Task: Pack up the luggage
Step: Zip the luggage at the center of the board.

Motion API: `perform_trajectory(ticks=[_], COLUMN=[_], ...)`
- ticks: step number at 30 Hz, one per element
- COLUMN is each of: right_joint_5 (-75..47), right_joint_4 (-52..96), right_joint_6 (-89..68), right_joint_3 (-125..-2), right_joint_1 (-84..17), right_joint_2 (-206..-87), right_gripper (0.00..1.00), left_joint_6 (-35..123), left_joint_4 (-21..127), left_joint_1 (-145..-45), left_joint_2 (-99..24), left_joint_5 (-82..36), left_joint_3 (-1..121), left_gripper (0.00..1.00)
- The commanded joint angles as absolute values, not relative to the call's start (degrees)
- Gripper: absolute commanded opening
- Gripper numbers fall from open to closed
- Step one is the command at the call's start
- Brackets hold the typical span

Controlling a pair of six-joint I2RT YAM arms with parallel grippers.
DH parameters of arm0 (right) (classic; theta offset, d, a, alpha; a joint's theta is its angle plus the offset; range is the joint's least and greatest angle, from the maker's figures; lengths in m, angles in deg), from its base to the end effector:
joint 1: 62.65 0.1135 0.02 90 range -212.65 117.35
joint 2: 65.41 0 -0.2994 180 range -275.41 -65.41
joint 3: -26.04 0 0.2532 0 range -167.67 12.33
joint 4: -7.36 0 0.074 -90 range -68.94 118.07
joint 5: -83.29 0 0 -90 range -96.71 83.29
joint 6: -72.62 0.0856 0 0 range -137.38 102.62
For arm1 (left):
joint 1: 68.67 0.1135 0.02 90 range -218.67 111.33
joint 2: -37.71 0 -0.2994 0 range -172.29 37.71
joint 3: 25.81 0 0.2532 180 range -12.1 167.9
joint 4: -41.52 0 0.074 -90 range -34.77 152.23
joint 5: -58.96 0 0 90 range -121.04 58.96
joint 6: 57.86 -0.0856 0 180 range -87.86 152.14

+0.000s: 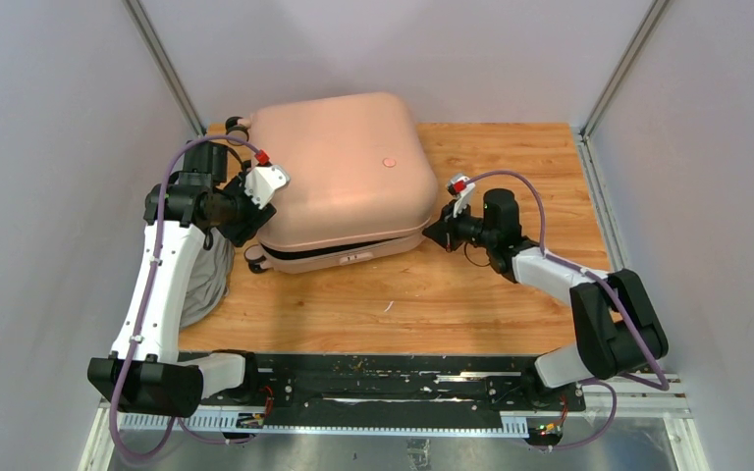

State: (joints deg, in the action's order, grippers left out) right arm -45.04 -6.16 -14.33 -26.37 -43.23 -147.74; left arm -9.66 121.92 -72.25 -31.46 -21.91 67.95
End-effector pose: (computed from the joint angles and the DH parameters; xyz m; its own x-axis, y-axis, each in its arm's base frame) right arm 0.2982 0.1614 0.2441 -0.3096 -0.0649 -0.9486 -0.8066 0.5462 0.2259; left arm 0.2315 -0.0281 0.3676 -0.5150 0.6916 -0.5064 0.6626 0.6960 0.2767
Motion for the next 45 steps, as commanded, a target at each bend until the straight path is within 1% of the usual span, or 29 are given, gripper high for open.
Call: perform_trajectory(ticks=[1,6,10,15,18,23,34,38,40,42,45], right_joint_5=[-44.36,-42.39,-41.78,-42.06,-41.15,-40.07,-35.53,-29.56,-26.72,-28.33,-30.19], right_joint_4=[-8.52,-12.21,-10.31,-7.20,-5.91,-8.96,-11.40,-13.05,-14.16,-17.70,-16.86], right_joint_6=[-16.02,-12.90,-13.13,-14.10,-14.43,-12.16,-8.70,-5.44,-2.03,2.65,4.42], right_joint_3=[-25.55,-21.64,-21.70,-22.91,-25.41,-26.87,-32.17,-30.74,-27.90,-24.22,-21.27], right_joint_1=[-37.32,-32.89,-29.95,-29.34,-27.05,-23.40,-15.04,-15.07,-17.89,-21.83,-26.87], right_joint_2=[-144.97,-141.20,-139.76,-139.60,-141.19,-143.78,-149.31,-148.50,-146.08,-144.17,-141.71], right_gripper=[0.00,0.00,0.00,0.00,0.00,0.00,0.00,0.00,0.00,0.05,0.12], left_joint_6=[-9.29,-8.20,-7.64,-6.92,-6.35,-5.61,-5.54,-5.65,-6.02,-6.54,-6.90], left_joint_4=[116.31,116.30,116.31,116.31,116.31,116.32,116.05,116.05,115.96,115.96,115.78], left_joint_1=[-73.55,-73.59,-73.94,-73.95,-74.07,-74.68,-76.49,-76.49,-76.58,-76.66,-77.37], left_joint_2=[-31.46,-31.58,-31.68,-31.28,-31.26,-31.05,-31.55,-31.71,-31.48,-31.41,-31.33], left_joint_5=[-15.59,-14.62,-14.24,-14.02,-13.35,-12.40,-9.66,-9.14,-8.58,-8.22,-7.24], left_joint_3=[71.03,71.14,71.51,71.74,71.57,71.47,66.11,65.78,65.04,63.79,61.17], left_gripper=[0.00,0.00,0.00,0.00,0.00,0.00,0.00,0.00,0.00,0.00,0.00])
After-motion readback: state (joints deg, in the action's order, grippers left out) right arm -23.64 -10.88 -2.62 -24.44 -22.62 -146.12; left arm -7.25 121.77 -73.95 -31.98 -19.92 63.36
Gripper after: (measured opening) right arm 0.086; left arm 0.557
